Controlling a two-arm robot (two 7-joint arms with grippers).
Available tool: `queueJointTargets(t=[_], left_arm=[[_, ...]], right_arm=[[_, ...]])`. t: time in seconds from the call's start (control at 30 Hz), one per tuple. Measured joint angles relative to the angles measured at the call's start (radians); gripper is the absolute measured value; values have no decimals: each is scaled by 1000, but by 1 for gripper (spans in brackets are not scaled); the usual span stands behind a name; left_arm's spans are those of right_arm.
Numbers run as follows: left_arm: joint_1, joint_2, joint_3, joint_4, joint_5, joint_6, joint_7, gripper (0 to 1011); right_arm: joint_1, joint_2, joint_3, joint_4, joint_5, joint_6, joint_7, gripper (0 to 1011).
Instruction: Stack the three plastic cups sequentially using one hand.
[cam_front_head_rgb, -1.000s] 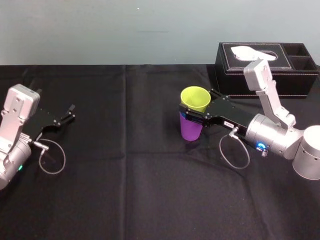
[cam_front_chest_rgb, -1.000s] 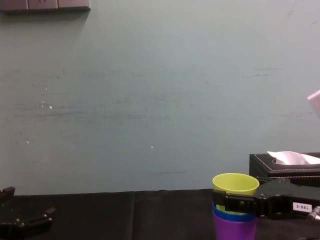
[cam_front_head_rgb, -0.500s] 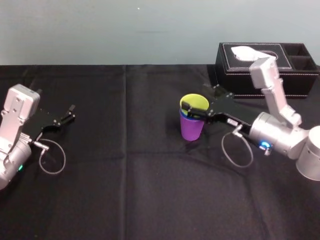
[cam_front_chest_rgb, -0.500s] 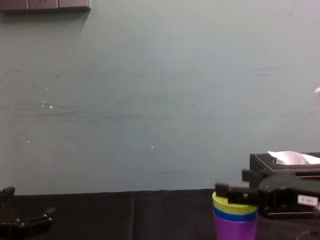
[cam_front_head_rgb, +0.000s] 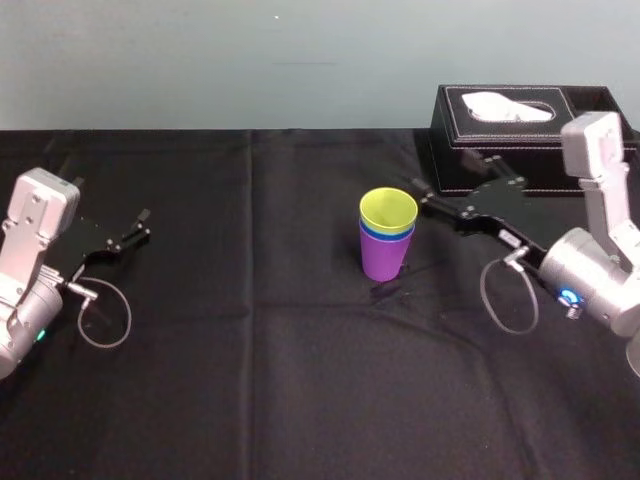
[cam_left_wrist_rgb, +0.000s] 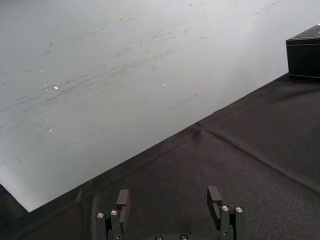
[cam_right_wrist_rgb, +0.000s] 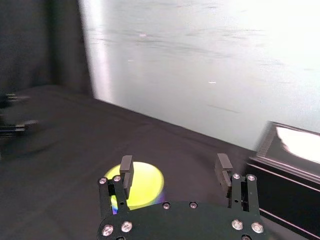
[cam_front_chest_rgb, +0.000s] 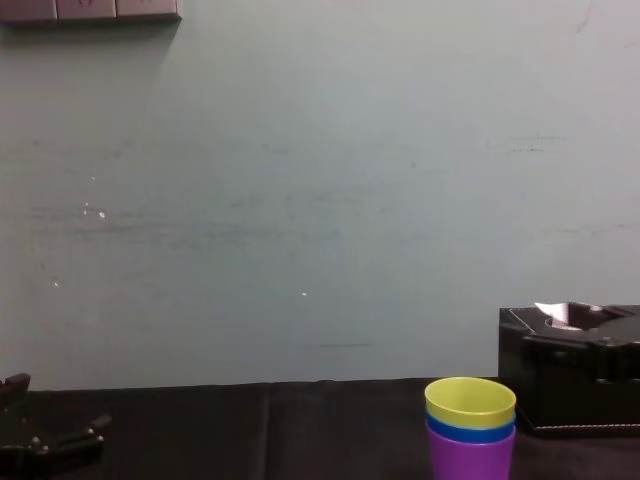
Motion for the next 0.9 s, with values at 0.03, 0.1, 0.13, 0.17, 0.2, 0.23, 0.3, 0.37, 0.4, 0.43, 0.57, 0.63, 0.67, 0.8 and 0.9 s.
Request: queueJointTargets(t=[0.03,0.1,0.13,0.17,0.2,0.23,0.3,0.37,0.4,0.43,0.57,0.63,0.67,0.8,0.9], left_arm=[[0,0,0,0,0,0,0,1011],[0,0,0,0,0,0,0,1011],[0,0,0,0,0,0,0,1011],[0,0,0,0,0,0,0,1012],[0,0,0,0,0,0,0,1011],[0,0,0,0,0,0,0,1011],[0,0,0,0,0,0,0,1011],[0,0,0,0,0,0,0,1011],[0,0,0,0,0,0,0,1011],[0,0,0,0,0,0,0,1011],[0,0,0,0,0,0,0,1011],[0,0,0,0,0,0,0,1011],[0,0,0,0,0,0,0,1011],[0,0,0,0,0,0,0,1011],[0,0,0,0,0,0,0,1011]], right_arm=[[-7,-1,6,-4,-8,-2,-14,1004],[-32,-5,24,-17,-37,-3,-71,1004],[-39,-7,29,-20,-47,-3,-88,1004],[-46,-9,34,-22,-58,-3,-106,1004],[-52,-12,39,-24,-69,-3,-123,1004],[-64,-17,45,-27,-90,-4,-154,1004],[-73,-22,50,-27,-109,-3,-179,1004],[-81,-30,53,-23,-133,-2,-204,1004],[-82,-32,53,-20,-141,-1,-212,1004],[-84,-36,53,-13,-157,4,-223,1004],[-84,-46,52,8,-186,9,-236,1004],[-83,-52,51,18,-196,11,-237,1004],[-83,-54,51,20,-199,12,-236,1004],[-82,-61,50,30,-205,13,-217,1004],[-81,-61,50,31,-205,13,-214,1004]])
